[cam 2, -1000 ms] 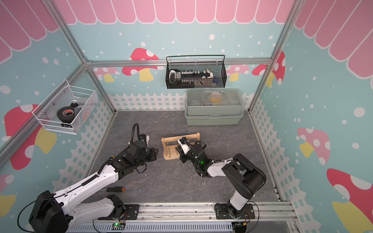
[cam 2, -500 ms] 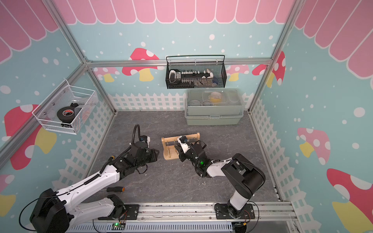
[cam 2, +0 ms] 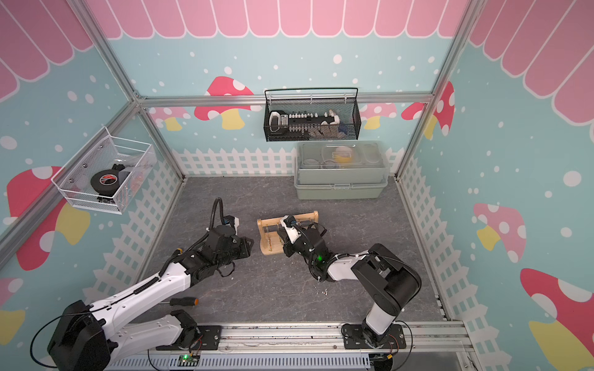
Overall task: Hang the necklace on the jewelry display stand
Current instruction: Hang the necklace on the stand.
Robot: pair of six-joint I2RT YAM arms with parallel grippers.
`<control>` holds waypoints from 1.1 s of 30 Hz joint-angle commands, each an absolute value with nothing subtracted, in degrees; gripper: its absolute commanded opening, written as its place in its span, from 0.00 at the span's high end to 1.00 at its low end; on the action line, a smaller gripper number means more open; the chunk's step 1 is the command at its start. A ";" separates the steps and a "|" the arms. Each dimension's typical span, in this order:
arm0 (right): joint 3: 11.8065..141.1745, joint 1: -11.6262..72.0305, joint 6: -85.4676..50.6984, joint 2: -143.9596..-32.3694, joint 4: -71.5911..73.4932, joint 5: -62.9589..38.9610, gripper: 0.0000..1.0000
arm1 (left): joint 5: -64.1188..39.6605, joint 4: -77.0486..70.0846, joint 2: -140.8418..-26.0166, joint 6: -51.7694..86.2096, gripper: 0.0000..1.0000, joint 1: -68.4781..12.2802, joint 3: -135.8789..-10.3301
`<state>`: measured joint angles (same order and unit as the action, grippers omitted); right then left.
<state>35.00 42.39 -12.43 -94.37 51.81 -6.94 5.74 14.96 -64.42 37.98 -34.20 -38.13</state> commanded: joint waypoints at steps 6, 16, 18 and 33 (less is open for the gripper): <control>34.90 42.62 -11.22 -92.62 50.26 -6.22 0.95 | 6.15 15.03 -64.25 37.44 0.71 -33.90 -38.61; 34.40 42.56 -10.81 -90.37 48.32 -6.11 0.99 | 6.36 15.44 -64.08 37.22 0.71 -33.92 -38.90; 34.28 42.62 -10.53 -89.19 47.01 -6.15 0.99 | 6.51 15.46 -64.05 37.26 0.71 -33.84 -38.87; 36.73 42.60 -10.55 -85.72 38.22 -11.93 0.99 | 6.59 15.65 -64.50 37.18 0.71 -33.92 -38.94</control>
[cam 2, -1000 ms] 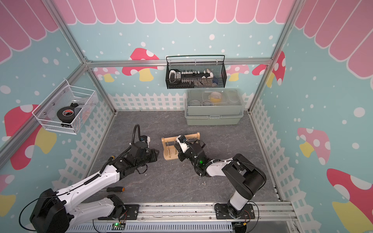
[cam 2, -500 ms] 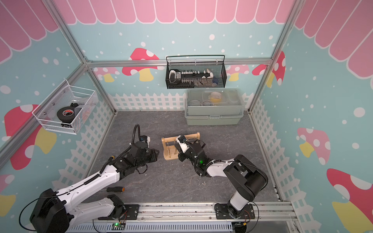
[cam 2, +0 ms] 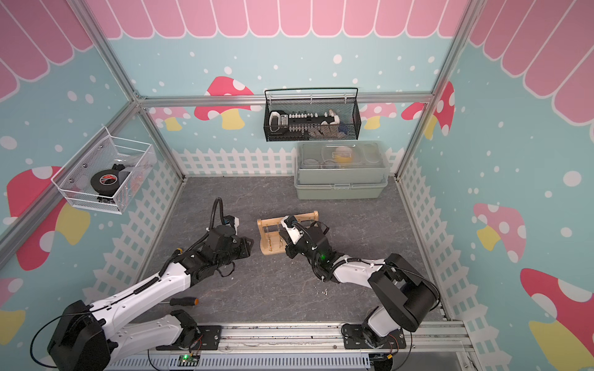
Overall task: Hang the necklace on the jewelry display stand
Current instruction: Hang the necklace on the stand.
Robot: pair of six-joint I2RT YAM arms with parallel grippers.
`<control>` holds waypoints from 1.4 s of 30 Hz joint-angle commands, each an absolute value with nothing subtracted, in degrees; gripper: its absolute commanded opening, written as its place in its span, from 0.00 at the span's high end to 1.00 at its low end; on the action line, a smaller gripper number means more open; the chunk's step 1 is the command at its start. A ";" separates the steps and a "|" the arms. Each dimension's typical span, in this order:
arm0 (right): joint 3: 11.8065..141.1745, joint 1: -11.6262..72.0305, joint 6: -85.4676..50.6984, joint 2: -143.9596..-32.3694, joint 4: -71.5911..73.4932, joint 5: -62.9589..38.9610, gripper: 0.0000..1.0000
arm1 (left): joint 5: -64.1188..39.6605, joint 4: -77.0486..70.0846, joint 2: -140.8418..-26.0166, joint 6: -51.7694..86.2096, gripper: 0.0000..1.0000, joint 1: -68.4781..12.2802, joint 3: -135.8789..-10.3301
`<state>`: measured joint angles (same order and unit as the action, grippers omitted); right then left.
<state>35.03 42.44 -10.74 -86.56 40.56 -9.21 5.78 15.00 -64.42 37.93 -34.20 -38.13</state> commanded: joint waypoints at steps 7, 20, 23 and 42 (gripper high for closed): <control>38.18 42.64 -11.26 -86.21 36.09 -14.02 0.97 | 6.70 15.64 -65.12 37.18 0.71 -33.85 -39.02; 37.77 42.67 -12.21 -85.72 36.23 -13.56 0.97 | 7.21 16.03 -65.12 37.09 0.71 -33.90 -39.11; 36.61 42.60 -11.00 -83.07 34.66 -11.65 0.97 | 6.72 15.75 -65.64 37.09 0.71 -33.85 -39.20; 38.75 42.63 -10.09 -85.52 32.09 -12.18 0.96 | 7.21 16.37 -65.38 36.83 0.71 -33.84 -39.73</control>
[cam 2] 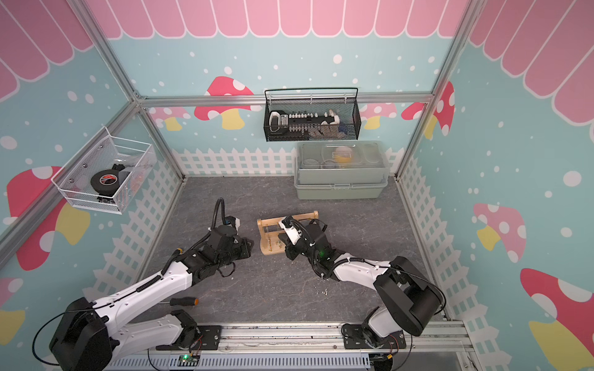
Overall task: Hang the necklace on the jewelry display stand
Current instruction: Hang the necklace on the stand.
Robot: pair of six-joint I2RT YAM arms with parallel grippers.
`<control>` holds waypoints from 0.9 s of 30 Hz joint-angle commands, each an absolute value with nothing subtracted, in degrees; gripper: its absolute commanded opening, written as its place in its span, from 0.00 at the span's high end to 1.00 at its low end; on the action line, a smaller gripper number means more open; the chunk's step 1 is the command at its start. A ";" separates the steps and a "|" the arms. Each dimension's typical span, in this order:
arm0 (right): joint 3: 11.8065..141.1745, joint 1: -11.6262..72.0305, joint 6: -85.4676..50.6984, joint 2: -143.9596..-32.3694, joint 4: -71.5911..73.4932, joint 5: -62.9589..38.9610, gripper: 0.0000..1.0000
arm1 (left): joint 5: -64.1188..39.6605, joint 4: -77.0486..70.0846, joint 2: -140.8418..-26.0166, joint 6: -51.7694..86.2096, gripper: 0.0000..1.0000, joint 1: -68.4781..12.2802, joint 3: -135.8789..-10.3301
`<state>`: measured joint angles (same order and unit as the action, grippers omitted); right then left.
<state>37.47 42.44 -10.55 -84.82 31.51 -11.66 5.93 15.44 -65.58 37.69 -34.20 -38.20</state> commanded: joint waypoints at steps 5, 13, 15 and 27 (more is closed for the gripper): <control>38.59 42.45 -10.02 -86.11 31.82 -11.43 0.94 | 7.12 16.35 -65.57 36.83 0.71 -33.80 -39.87; 38.31 41.77 -9.67 -85.51 30.98 -10.75 0.92 | 7.11 16.31 -65.66 36.83 0.71 -33.80 -40.08; 38.23 41.58 -9.61 -85.43 30.94 -10.76 0.91 | 7.06 16.35 -65.74 36.83 0.71 -33.81 -40.08; 38.80 41.31 -9.85 -85.57 31.61 -10.50 0.87 | 6.76 16.37 -66.00 36.83 0.71 -33.80 -40.08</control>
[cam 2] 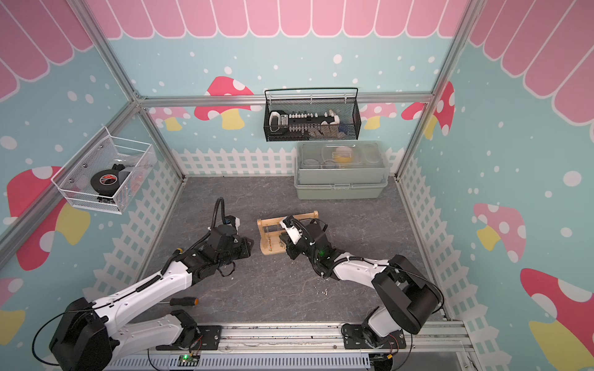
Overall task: Hang the necklace on the jewelry display stand
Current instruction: Hang the necklace on the stand.
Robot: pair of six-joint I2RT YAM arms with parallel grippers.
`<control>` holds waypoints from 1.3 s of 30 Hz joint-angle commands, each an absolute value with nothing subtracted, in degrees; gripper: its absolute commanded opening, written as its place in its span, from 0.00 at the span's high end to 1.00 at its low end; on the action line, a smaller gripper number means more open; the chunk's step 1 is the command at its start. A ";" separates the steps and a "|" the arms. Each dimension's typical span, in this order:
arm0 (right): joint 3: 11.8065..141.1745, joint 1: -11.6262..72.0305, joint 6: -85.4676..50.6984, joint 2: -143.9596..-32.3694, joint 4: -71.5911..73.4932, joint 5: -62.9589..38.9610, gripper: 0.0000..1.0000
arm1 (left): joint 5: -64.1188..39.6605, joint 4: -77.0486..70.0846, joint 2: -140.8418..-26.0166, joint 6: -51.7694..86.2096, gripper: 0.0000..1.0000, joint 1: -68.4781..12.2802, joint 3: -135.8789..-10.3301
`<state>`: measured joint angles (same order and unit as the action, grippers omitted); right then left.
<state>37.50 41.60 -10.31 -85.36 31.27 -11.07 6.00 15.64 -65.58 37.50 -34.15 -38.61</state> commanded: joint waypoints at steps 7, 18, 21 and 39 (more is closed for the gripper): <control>38.08 41.31 -9.97 -84.20 32.17 -8.93 0.87 | 6.73 16.32 -65.66 36.89 0.71 -33.81 -39.90; 39.02 41.31 -11.12 -86.55 34.13 -9.73 0.84 | 6.75 16.28 -65.43 37.07 0.71 -33.77 -39.55; 39.27 41.31 -11.33 -86.74 34.20 -8.51 0.83 | 6.74 16.23 -65.33 37.09 0.71 -33.80 -39.55; 39.91 41.31 -13.33 -88.14 35.34 -5.53 0.83 | 6.88 16.17 -65.13 37.27 0.71 -33.77 -39.37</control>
